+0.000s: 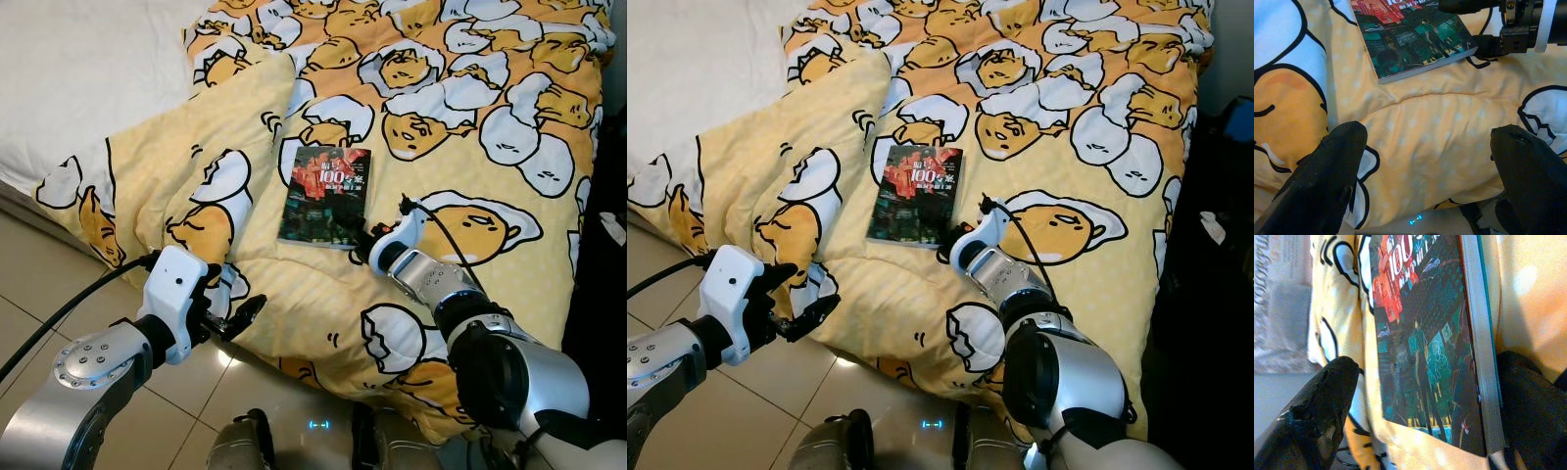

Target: Clean up the room

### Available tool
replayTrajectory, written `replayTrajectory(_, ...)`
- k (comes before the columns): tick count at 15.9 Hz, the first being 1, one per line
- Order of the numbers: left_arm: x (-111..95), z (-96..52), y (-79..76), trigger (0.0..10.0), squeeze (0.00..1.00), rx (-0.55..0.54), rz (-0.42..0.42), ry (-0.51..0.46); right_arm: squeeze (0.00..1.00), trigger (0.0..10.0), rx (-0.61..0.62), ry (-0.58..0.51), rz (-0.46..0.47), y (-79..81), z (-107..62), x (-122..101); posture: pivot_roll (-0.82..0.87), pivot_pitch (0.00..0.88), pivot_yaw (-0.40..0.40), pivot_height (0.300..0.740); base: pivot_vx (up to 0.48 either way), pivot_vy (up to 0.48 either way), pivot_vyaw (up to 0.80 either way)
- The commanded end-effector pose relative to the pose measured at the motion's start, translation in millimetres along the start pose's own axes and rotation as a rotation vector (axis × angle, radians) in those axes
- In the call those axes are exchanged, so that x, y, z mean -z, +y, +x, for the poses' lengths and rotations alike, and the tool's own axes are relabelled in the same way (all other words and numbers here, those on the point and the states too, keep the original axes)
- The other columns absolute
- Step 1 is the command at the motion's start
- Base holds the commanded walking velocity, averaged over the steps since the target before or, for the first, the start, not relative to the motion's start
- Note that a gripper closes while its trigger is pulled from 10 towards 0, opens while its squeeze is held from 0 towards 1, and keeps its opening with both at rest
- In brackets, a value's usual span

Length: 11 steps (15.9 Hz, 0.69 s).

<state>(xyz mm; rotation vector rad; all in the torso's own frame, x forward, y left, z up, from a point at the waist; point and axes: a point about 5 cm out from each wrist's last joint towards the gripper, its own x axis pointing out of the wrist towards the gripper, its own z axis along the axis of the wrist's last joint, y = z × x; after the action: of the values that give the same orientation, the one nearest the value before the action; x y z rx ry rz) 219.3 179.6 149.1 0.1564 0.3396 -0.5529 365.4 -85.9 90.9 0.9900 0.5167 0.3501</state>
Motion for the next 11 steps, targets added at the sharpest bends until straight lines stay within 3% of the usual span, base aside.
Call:
replayTrajectory(1, -2, -2.8, -1.9, 10.0, 0.00, -0.002, 0.004, -0.004, 0.00, 10.0, -0.014, 0.054, 0.052, 4.1, 3.8, 15, 0.17, 0.276, 0.017, 0.740, 0.000, 0.000, 0.00)
replayTrajectory(2, -1, -2.5, -2.2, 10.0, 0.00, -0.003, 0.005, -0.004, 0.00, 7.1, -0.021, 0.079, 0.061, 5.0, 4.5, 20, 0.16, 0.278, 0.017, 0.740, 0.000, 0.000, 0.00)
replayTrajectory(3, -1, -2.3, -2.3, 10.0, 0.00, -0.004, 0.004, -0.004, 0.00, 4.9, -0.015, 0.098, 0.056, 3.9, 4.6, 25, 0.17, 0.280, 0.017, 0.740, 0.000, 0.000, 0.00)
replayTrajectory(4, -1, -2.6, -2.8, 10.0, 0.00, -0.005, 0.004, -0.004, 0.00, 3.8, -0.004, 0.112, 0.050, 2.3, 4.6, 30, 0.17, 0.281, 0.018, 0.740, 0.000, 0.000, 0.00)
replayTrajectory(6, 0, -4.1, -4.9, 10.0, 0.00, -0.007, 0.002, 0.003, 0.00, 0.0, 0.080, 0.149, -0.009, -8.4, 3.3, 48, 0.18, 0.285, 0.019, 0.740, 0.000, 0.000, 0.00)
replayTrajectory(9, 2, -8.4, -6.2, 10.0, 0.00, -0.004, 0.008, 0.020, 0.00, 0.0, 0.178, 0.171, -0.024, -17.5, 1.8, 65, 0.19, 0.307, 0.025, 0.740, 0.000, 0.000, 0.00)
replayTrajectory(11, 3, -9.8, -6.1, 10.0, 0.00, -0.004, 0.007, 0.024, 0.00, 0.0, 0.180, 0.166, -0.010, -16.7, 2.4, 67, 0.19, 0.315, 0.026, 0.740, 0.000, 0.000, 0.00)
